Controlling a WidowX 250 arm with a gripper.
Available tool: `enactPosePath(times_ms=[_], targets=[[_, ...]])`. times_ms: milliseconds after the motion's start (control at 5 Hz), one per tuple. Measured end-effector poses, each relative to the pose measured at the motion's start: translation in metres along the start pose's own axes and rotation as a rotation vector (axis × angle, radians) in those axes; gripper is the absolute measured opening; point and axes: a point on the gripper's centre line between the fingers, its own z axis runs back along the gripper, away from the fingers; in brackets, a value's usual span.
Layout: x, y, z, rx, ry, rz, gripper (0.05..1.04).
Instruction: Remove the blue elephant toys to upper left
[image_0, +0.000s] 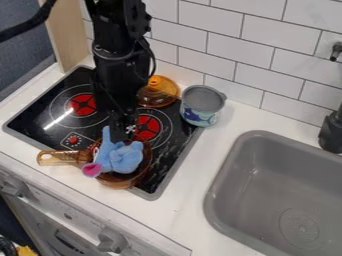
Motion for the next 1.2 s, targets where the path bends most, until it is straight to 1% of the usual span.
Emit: enactPosePath(times_ms=[200,400,600,800,1000,1200], targets=[[-0.001,-0.004,-0.006,-0.025,0.016,-0.005,1.0],[0.003,-0.012,-0.01,-0.072,-0.01,-0.054,1.0],[0.004,-0.019,-0.022,-0.085,0.012,-0.097,1.0],[0.007,-0.027,-0.03,-0.094,0.014,-0.129,0.949],[0.007,-0.028,-0.04,-0.101,0.03,-0.11,0.658],[0.005,-0.027,-0.045,-0.106,0.038,-0.068,0.352]])
